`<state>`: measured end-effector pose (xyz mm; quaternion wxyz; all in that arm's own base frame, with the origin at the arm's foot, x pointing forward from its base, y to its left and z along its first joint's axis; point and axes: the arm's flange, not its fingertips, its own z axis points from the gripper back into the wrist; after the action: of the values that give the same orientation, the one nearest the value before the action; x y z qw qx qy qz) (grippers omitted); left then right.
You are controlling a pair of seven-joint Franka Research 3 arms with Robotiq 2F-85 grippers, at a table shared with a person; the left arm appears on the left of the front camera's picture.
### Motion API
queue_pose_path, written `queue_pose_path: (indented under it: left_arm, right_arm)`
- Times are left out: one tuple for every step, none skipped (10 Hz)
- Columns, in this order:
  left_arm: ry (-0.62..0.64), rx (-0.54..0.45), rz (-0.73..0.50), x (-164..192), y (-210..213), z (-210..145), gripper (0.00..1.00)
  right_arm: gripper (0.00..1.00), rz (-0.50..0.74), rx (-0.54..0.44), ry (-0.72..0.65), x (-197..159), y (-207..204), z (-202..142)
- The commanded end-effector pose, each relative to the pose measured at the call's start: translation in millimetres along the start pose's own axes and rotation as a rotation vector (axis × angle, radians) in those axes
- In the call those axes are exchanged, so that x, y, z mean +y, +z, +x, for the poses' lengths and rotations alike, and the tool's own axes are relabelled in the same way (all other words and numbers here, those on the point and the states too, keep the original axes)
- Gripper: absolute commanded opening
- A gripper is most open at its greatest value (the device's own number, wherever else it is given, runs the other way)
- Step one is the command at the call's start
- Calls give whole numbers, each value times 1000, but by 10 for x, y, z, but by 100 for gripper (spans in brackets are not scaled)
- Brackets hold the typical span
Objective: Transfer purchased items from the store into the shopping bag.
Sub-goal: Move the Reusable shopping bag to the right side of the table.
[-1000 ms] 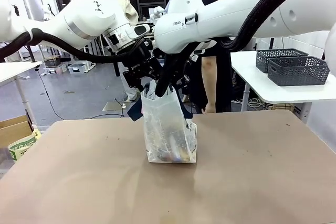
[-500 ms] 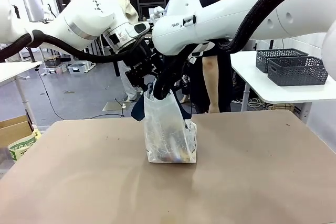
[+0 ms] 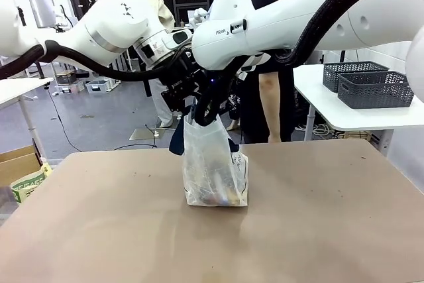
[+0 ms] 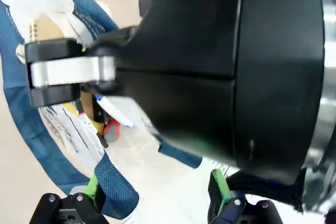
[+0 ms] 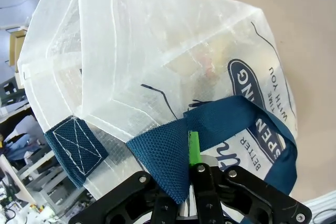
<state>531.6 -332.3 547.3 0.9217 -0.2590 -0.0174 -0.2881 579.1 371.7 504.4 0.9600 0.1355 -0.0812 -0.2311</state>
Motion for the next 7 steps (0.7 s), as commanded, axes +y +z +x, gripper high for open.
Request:
queue_pose_path:
  left_arm:
    - [45,-29,-20,-91,-111,35,100]
    - [87,-52,-22,-93,-122,50,100]
    - [113,-82,-27,-87,-93,51,100]
    - [121,-102,-29,-92,-68,42,100]
    - [130,-120,-43,-83,-37,32,100]
    - [135,-136,-52,-91,-7,17,100]
    - [151,-151,-59,-88,14,18,100]
  right_arm:
    - [0,36,9,-24,43,-35,-21]
    - [0,38,10,-27,42,-36,-14]
    - [0,37,10,-28,40,-36,-14]
    - [0,34,9,-29,38,-37,-9]
    - [0,33,6,-29,37,-42,-3]
    - [0,31,7,-30,39,-46,-11]
    - [0,31,7,-30,41,-48,-14]
